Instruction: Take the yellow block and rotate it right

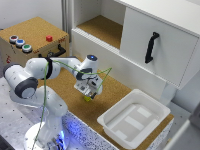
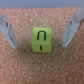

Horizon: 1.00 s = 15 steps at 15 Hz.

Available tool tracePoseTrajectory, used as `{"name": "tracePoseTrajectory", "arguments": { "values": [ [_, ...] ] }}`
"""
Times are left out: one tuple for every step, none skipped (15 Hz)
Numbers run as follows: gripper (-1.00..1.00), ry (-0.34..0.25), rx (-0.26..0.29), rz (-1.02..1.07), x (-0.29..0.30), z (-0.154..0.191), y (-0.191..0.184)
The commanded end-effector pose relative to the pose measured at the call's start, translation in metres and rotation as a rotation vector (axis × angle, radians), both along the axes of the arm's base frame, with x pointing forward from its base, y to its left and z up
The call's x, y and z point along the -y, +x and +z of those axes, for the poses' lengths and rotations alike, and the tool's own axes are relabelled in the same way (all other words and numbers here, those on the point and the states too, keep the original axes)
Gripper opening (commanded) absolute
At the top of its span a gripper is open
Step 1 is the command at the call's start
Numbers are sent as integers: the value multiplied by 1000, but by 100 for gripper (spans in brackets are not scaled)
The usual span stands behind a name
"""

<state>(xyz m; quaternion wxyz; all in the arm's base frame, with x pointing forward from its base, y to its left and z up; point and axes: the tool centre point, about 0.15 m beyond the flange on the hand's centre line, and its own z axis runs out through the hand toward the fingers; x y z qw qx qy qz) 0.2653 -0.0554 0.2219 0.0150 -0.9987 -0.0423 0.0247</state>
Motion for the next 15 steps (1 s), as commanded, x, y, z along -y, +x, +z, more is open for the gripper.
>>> {"name": "tracePoseTrajectory", "arguments": {
  "values": [
    [100, -26, 52, 8, 6, -24, -16],
    [100, -28, 59, -1, 5, -24, -13],
    [100, -33, 64, -5, 3, -24, -10],
    [100, -36, 71, -19, 2, -25, -7],
    [100, -35, 72, -29, 2, -26, -5],
    [100, -31, 74, -41, 3, -26, -3],
    [100, -39, 77, -44, 2, -26, -2],
    [100, -41, 74, -48, 3, -27, 0],
    [100, -43, 72, -48, 2, -28, 1],
    [100, -47, 71, -46, 1, -28, 2],
    [100, -48, 68, -52, 0, -30, 4],
    [100, -48, 68, -65, 0, -33, 6],
    [100, -52, 74, -77, -1, -34, 9],
    [100, -52, 75, -83, -4, -36, 12],
    [100, -64, 74, -84, -5, -36, 13]
  ]
}}
